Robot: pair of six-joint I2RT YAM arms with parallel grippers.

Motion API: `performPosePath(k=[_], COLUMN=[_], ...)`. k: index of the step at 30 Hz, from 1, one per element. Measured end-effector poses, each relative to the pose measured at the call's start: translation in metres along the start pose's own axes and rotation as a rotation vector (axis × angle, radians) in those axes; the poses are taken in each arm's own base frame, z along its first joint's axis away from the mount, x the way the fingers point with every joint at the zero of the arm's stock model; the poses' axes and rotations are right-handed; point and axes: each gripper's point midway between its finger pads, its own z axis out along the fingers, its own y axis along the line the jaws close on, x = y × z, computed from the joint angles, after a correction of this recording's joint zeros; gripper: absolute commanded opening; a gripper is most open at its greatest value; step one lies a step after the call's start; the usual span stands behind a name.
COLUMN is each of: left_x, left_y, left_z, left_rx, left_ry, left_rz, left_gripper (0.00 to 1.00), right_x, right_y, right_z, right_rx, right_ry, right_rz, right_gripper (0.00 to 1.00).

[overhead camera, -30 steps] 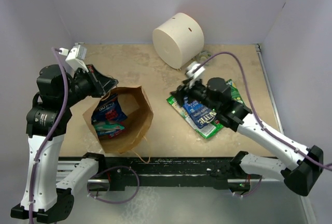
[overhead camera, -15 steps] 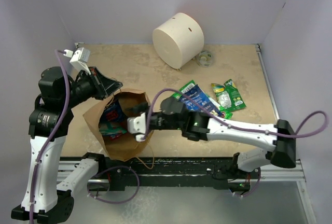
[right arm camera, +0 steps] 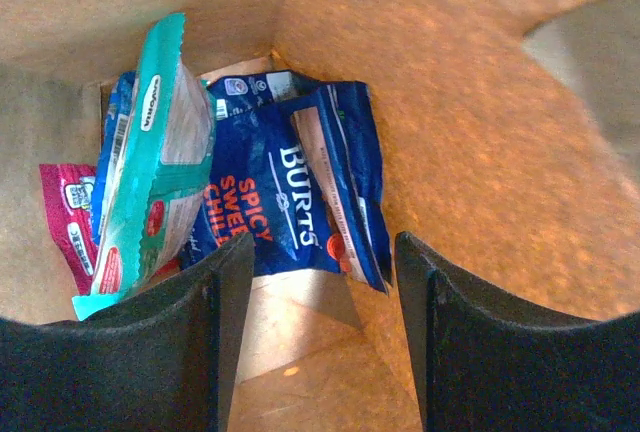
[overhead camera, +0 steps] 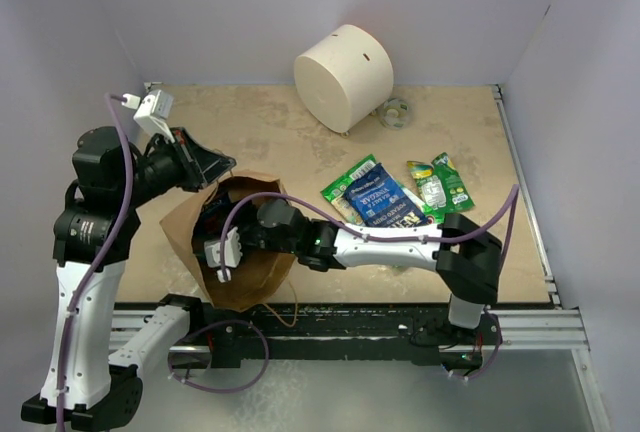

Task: Take the snacks out of the paper bag
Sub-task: Take out the snack from the paper bag.

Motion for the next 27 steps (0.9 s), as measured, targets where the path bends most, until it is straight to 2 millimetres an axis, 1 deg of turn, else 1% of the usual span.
performPosePath(k=[3, 5, 9, 12, 15, 18, 21, 23, 27], left_x=[-0.003, -0.004, -0.002, -0.004, -0.004, -0.004, -0.004, -0.004, -0.004], left_y=[-0.002, -0.002, 0.000, 0.000, 0.001, 0.002, 0.002, 0.002, 0.002], left_z=[-0.002, -0.003, -0.005, -0.005, -0.004, -0.004, -0.004, -0.004, -0.004], left_rx=[-0.001, -0.006, -0.018, -0.022, -0.024, -0.025, -0.025, -0.025, -0.026], left_ry=[-0.006, -0.008, -0.001, -0.003, -0.001, 0.000, 0.000, 0.000, -0.002], left_rz=[0.008, 0.020, 0.026, 0.036, 0.040, 0.039, 0.041, 0.046, 0.052], left_gripper=[0.00, 0.00, 0.00, 0.00, 0.00, 0.00, 0.00, 0.00, 0.00], right_x=[0.005, 0.003, -0.010, -0.020, -0.031, -0.035, -0.028, -0.020, -0.017], right_y=[0.005, 0.011, 0.025, 0.035, 0.034, 0.030, 0.031, 0.036, 0.045], right_z=[0.009, 0.010, 0.011, 0.010, 0.011, 0.015, 0.023, 0.028, 0.028], right_rx=[-0.024, -0.067, -0.150, -0.194, -0.187, -0.157, -0.127, -0.126, -0.166], right_ry=[-0.002, -0.024, -0.106, -0.152, -0.196, -0.217, -0.200, -0.181, -0.179], right_rz=[-0.030, -0.036, 0.008, 0.093, 0.192, 0.263, 0.312, 0.334, 0.341], right_gripper=[0.62, 0.64, 0.68, 0.70, 0.71, 0.70, 0.69, 0.69, 0.69])
